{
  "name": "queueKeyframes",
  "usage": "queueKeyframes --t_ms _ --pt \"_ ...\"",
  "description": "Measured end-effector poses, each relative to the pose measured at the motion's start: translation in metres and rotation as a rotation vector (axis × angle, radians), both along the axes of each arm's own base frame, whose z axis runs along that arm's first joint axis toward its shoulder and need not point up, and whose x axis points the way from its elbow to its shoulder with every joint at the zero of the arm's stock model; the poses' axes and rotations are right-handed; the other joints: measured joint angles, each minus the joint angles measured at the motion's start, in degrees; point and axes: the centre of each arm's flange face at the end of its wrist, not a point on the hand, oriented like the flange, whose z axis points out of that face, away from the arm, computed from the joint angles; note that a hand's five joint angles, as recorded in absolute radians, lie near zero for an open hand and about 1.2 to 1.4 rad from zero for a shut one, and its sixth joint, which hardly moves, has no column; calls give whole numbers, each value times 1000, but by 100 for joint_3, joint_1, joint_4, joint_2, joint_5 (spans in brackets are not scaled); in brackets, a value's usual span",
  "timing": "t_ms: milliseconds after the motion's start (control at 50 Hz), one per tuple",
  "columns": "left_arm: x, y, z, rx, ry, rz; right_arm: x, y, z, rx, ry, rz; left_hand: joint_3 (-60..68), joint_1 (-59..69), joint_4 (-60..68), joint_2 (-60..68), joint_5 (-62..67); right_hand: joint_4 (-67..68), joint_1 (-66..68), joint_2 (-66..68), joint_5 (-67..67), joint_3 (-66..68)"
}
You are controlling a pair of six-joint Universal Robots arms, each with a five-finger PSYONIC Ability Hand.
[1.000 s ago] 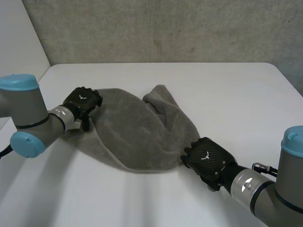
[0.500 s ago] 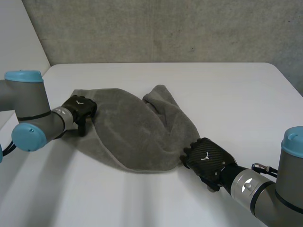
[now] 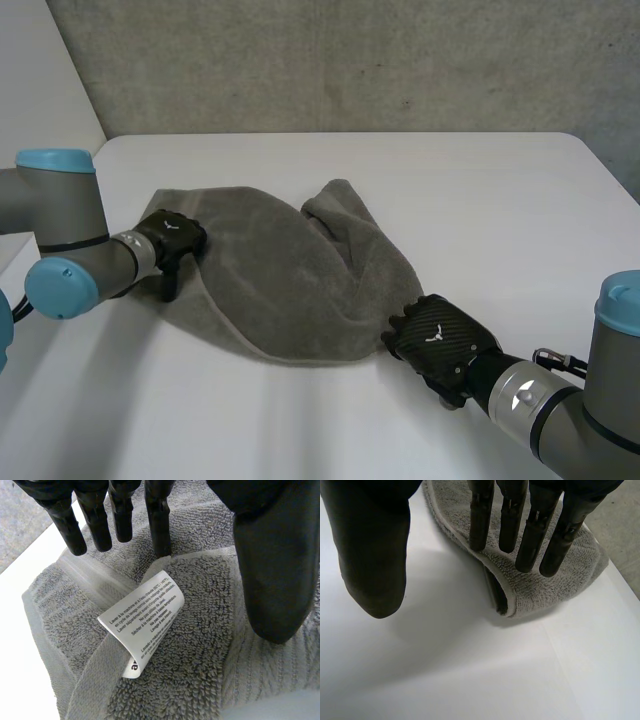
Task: Fold the towel.
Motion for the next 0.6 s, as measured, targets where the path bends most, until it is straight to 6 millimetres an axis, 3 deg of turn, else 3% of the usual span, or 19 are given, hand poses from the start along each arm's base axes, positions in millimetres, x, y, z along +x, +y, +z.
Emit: queueKeyframes --t_ms 60,160,480,600 --pt "0 1 0 6 -1 -2 0 0 0 0 1 0 654 721 671 764 829 0 -1 0 0 0" --pt "-1 5 1 28 -4 -4 0 0 0 -1 2 1 3126 2740 3100 3160 3144 0 -1 0 0 0" --pt "2 15 9 65 -19 3 0 0 0 -7 2 2 3453 3210 3482 3490 3549 0 -2 0 0 0" --pt "7 22 18 62 -40 36 -1 -4 0 -15 -5 -10 4666 4586 4717 4707 4758 0 -2 0 0 0"
